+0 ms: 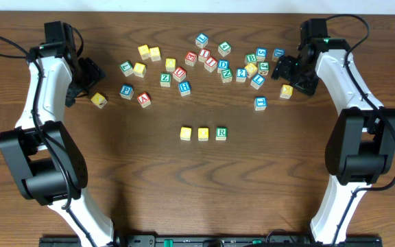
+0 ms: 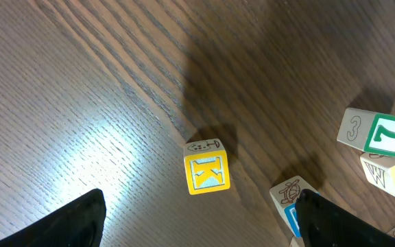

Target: Spell out CORL

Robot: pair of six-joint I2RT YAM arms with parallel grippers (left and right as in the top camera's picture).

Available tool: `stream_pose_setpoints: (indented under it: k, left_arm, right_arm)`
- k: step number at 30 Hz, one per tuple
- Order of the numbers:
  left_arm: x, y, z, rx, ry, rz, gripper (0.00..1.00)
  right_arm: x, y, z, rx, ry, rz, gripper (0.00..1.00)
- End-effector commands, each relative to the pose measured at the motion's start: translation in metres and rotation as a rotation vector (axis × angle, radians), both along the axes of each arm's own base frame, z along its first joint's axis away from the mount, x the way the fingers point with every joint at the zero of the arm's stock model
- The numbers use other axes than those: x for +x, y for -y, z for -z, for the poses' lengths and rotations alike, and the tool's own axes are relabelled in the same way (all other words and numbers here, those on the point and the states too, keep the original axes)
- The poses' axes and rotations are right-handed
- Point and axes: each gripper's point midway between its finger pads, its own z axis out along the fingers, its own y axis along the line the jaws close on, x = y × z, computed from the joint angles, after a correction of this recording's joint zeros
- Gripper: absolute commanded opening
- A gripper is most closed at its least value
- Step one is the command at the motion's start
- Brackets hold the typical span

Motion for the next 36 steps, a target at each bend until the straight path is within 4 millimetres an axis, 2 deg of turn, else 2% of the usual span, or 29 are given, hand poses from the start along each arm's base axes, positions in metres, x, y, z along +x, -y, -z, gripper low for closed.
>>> stream_pose_setpoints:
  k: [1, 18, 25, 36]
  left_arm:
    - [0.0, -0.001, 0.002, 0.001, -0.006, -0.014, 0.87]
    - [0.0, -0.001, 0.002, 0.001, -0.006, -0.014, 0.87]
    - [0.0, -0.001, 0.002, 0.001, -0.006, -0.014, 0.87]
    - [0.0, -0.001, 0.002, 0.001, -0.006, -0.014, 0.87]
  right_arm:
    - [0.007, -0.006, -0.013, 0.004, 0.036, 0.0, 0.83]
    - [0.007, -0.009, -0.013, 0.021, 0.036, -0.005, 0.83]
    - [0.007, -0.027, -0.017, 0.12, 0.041, -0.035, 0.83]
    - [0.008, -0.026, -0.017, 0.119, 0.043, -0.035, 0.84]
